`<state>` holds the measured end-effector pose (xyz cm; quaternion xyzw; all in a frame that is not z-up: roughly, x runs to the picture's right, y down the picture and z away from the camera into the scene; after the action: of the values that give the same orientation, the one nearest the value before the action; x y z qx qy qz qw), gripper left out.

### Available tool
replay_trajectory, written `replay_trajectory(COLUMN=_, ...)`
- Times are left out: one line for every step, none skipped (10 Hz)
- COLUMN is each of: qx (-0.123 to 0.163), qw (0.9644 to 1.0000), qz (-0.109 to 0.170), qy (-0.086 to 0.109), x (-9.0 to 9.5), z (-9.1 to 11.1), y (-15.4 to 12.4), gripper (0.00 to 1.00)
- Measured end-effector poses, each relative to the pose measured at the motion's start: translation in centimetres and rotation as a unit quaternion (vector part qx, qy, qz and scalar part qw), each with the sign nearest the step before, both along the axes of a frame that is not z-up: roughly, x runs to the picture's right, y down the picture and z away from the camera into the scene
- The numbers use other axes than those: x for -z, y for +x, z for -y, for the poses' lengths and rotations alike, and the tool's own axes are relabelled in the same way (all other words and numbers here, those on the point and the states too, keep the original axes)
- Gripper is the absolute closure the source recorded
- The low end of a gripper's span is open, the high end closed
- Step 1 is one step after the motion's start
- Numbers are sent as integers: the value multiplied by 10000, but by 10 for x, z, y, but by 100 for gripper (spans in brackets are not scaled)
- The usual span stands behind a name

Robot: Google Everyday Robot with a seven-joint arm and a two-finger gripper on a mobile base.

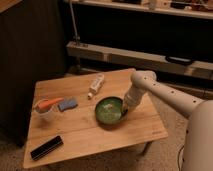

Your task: Drag the ceramic bowl in a circle

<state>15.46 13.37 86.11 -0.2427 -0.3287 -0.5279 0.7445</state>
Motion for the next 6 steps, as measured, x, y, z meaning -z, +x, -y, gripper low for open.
replay_trajectory(qx=-33, qw=9998, qz=-177, qy=35, x=8, z=3, y=16, gripper=100)
replay_trajectory(qx=18, qw=9997, qz=-251, qy=46, x=19, z=6, y=25, gripper=100)
replay_trajectory(qx=141, qw=9996, qz=-230, qy=34, x=32, z=7, y=26, gripper=100)
replay_trajectory(qx=256, qw=9995, qz=-171, qy=-26, x=41, z=5, y=21, gripper=100)
replay_trajectory(qx=385, qw=9991, qz=-66, qy=-146, x=52, z=-6, y=12, gripper=100)
replay_trajectory(qx=493, qw=9983, qz=51, qy=-297, x=61, z=-25, y=3, gripper=100)
